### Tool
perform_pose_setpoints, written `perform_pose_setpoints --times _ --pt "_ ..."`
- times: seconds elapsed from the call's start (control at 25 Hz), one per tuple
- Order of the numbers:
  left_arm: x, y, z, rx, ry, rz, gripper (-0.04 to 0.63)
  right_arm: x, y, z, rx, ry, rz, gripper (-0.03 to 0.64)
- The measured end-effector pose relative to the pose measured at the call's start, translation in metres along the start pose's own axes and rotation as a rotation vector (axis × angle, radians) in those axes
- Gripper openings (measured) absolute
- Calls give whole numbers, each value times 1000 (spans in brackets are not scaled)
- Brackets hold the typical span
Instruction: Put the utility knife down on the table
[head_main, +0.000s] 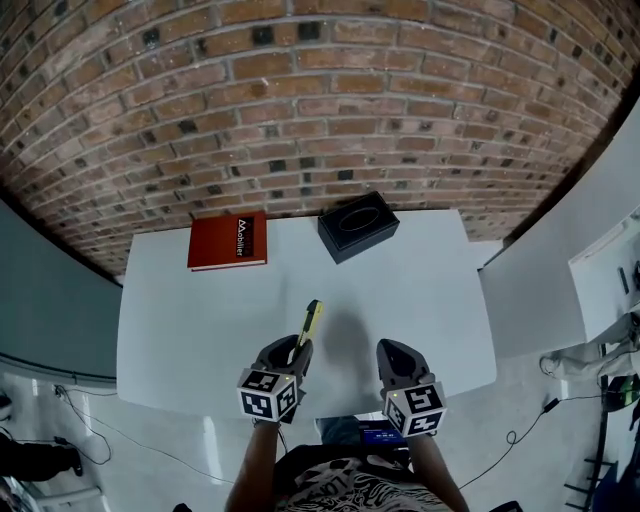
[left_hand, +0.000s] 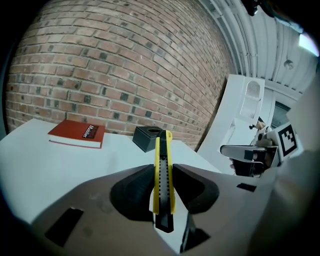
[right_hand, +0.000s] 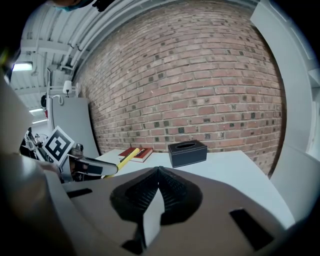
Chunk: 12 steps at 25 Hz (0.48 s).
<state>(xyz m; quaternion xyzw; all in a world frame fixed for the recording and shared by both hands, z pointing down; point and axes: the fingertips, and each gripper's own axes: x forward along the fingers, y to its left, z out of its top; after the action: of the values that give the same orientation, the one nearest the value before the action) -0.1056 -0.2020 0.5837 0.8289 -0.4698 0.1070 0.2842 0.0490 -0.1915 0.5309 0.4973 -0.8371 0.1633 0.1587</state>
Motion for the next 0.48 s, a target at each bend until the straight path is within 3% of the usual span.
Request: perform_pose_setpoints --times 0.2,0.48 --pt "21 7 -17 81 88 19 118 11 -15 -12 15 39 -13 0" --pt "45 17 -47 87 180 22 118 27 -37 -40 39 121 -47 0"
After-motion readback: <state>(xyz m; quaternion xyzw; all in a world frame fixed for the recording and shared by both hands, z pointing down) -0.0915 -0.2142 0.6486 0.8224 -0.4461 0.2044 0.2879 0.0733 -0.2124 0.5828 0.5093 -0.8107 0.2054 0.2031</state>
